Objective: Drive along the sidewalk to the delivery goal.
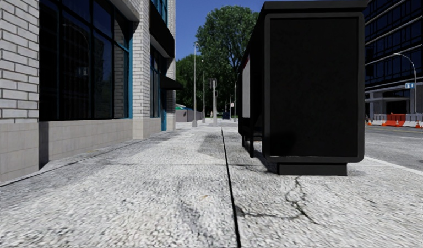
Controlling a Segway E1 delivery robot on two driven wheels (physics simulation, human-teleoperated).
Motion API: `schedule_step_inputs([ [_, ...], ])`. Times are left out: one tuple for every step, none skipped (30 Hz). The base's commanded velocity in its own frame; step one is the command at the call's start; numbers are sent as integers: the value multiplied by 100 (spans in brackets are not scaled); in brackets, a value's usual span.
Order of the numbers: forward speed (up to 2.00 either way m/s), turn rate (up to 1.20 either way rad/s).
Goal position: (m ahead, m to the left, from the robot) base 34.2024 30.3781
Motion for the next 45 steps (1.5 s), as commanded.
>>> schedule_step_inputs([
  [200,54],
  [200,50],
  [200,50],
  [200,45],
  [200,43],
  [200,42],
  [200,42],
  [200,42],
  [200,42],
  [200,42],
  [200,42],
  [200,42],
  [200,42],
  [200,42],
  [200,42],
  [200,42],
  [200,42],
  [200,42],
  [200,0],
  [200,0],
  [200,0],
  [200,0],
  [200,0],
  [200,0],
  [200,0],
  [200,0],
  [200,0],
  [200,0],
  [200,-8],
  [200,-18],
  [200,-22],
  [200,-22],
  [200,-23],
  [200,-25],
  [200,-26],
  [200,-26],
  [200,-26],
  [200,-26],
  [200,-26],
  [200,-26],
  [200,-26],
  [200,-26],
  [200,-26],
  [200,-27],
  [200,-27],
])
